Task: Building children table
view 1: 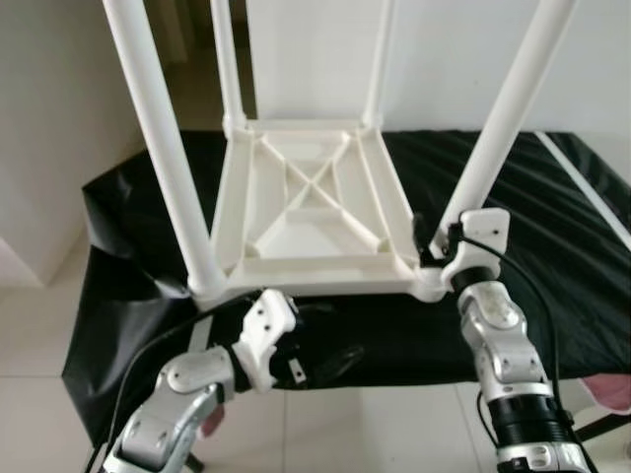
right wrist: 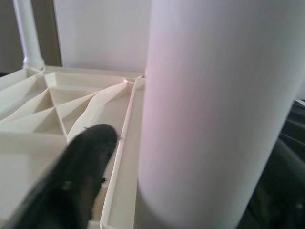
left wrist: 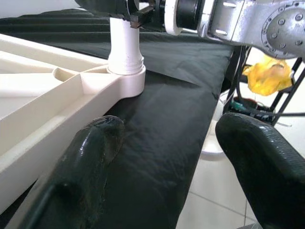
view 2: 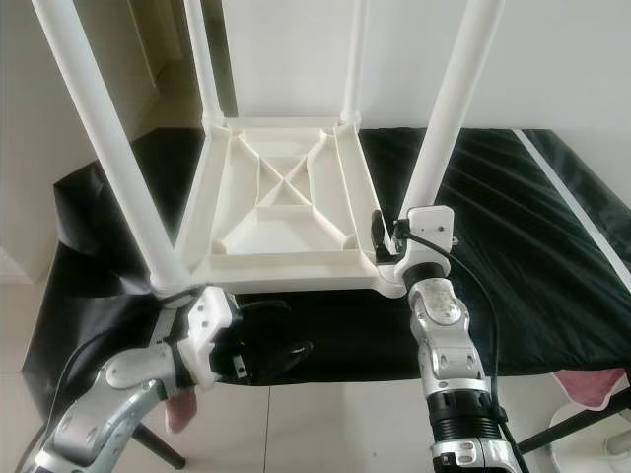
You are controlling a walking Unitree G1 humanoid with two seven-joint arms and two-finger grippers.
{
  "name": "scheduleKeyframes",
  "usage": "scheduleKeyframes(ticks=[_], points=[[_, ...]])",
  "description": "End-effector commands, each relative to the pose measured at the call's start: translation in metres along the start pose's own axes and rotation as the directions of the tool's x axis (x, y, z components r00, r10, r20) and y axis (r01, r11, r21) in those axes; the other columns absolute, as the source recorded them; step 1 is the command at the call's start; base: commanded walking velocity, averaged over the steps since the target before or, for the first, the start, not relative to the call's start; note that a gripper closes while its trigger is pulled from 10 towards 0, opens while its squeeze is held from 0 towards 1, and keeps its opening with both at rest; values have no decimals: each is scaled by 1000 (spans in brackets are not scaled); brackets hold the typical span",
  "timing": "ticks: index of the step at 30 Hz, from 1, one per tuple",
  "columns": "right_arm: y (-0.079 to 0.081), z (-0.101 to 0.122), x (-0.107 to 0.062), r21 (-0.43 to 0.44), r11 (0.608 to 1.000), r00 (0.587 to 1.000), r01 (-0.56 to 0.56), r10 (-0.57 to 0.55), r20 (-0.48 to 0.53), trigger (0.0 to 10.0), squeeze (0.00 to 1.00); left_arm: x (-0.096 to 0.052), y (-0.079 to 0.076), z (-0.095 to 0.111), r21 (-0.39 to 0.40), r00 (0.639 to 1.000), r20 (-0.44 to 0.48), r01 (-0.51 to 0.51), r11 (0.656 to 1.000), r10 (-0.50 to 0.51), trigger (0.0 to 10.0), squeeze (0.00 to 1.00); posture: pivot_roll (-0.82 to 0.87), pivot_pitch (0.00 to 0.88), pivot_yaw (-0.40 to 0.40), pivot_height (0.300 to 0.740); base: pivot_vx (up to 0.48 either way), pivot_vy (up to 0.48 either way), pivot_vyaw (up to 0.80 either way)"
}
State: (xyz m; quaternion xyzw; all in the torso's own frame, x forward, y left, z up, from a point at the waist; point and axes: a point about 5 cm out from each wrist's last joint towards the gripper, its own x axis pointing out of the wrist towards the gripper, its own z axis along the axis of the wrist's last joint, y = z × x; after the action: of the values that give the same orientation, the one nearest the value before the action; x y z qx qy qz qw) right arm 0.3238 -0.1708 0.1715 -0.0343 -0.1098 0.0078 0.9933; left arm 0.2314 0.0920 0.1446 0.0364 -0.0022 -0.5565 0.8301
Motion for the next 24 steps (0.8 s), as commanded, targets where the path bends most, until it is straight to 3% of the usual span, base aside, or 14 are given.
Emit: scheduleKeyframes(ticks=[1, 2, 3, 4, 9, 10, 12, 13, 14, 15, 16, 22, 24], points=[[-1, -4, 1, 18, 1000, 1000, 19, -19, -25, 0, 0, 1, 0, 3, -12, 1000, 7, -17, 1000, 17, 10000, 0, 49, 0, -24, 740, 0, 0, 0], [-1, -5, 2, 20, 999, 999, 27, -26, -30, 4627, 0, 1, -1, 5, -14, 1000, 11, -13, 1000, 13, 10000, 0, 49, 0, -24, 740, 0, 0, 0], [-1, -5, 2, 20, 999, 999, 27, -26, -30, 4627, 0, 1, -1, 5, -14, 1000, 11, -13, 1000, 13, 10000, 0, 49, 0, -24, 740, 0, 0, 0], [-1, -6, 2, 17, 999, 999, 32, -31, -36, 10000, 0, 2, -2, 5, -16, 1000, 10, -3, 1000, 3, 10000, 0, 47, 0, -25, 740, 0, 0, 0], [-3, -6, 3, 9, 999, 999, 36, -36, -40, 10000, 0, 2, -2, 6, -20, 1000, 12, 4, 1000, -4, 10000, 0, 45, 0, -26, 740, 0, 0, 0], [-4, -6, 3, 10, 999, 998, 41, -41, -41, 9294, 0, 2, -2, 6, -21, 1000, 13, 3, 1000, -3, 10000, 0, 45, 0, -26, 740, 0, 0, 0], [-4, -6, 3, 10, 999, 998, 41, -41, -41, 9294, 0, 2, -2, 6, -21, 1000, 13, 3, 1000, -3, 10000, 0, 45, 0, -26, 740, 0, 0, 0], [-5, -6, 3, 9, 999, 998, 46, -46, -39, 3216, 0, 2, -1, 7, -20, 1000, 14, 4, 1000, -3, 10000, 0, 45, 0, -27, 740, 0, 0, 0], [-5, -6, 4, 7, 999, 998, 48, -48, -37, 4667, 0, 2, -1, 7, -19, 1000, 15, 3, 1000, -3, 10000, 0, 45, 0, -27, 740, 0, 0, 0], [-5, -6, 4, 7, 999, 998, 48, -48, -37, 4667, 0, 2, -1, 7, -19, 1000, 15, 3, 1000, -3, 10000, 0, 45, 0, -27, 740, 0, 0, 0], [-6, -5, 4, 9, 999, 998, 51, -50, -36, 10000, 0, 3, -1, 7, -20, 1000, 15, 2, 1000, -2, 10000, 0, 44, 0, -28, 740, 0, 0, 0], [-5, 1, 6, 21, 999, 999, 50, -50, -16, 10000, 0, 3, -1, 8, -29, 1000, 17, 5, 1000, -5, 10000, 0, 42, 0, -28, 740, 0, 0, 0], [-4, 3, 6, 63, 997, 999, 49, -48, -12, 10000, 0, 2, -4, 7, -51, 1000, 11, 19, 999, -19, 10000, 0, 40, 0, -29, 740, 0, 0, 0]])
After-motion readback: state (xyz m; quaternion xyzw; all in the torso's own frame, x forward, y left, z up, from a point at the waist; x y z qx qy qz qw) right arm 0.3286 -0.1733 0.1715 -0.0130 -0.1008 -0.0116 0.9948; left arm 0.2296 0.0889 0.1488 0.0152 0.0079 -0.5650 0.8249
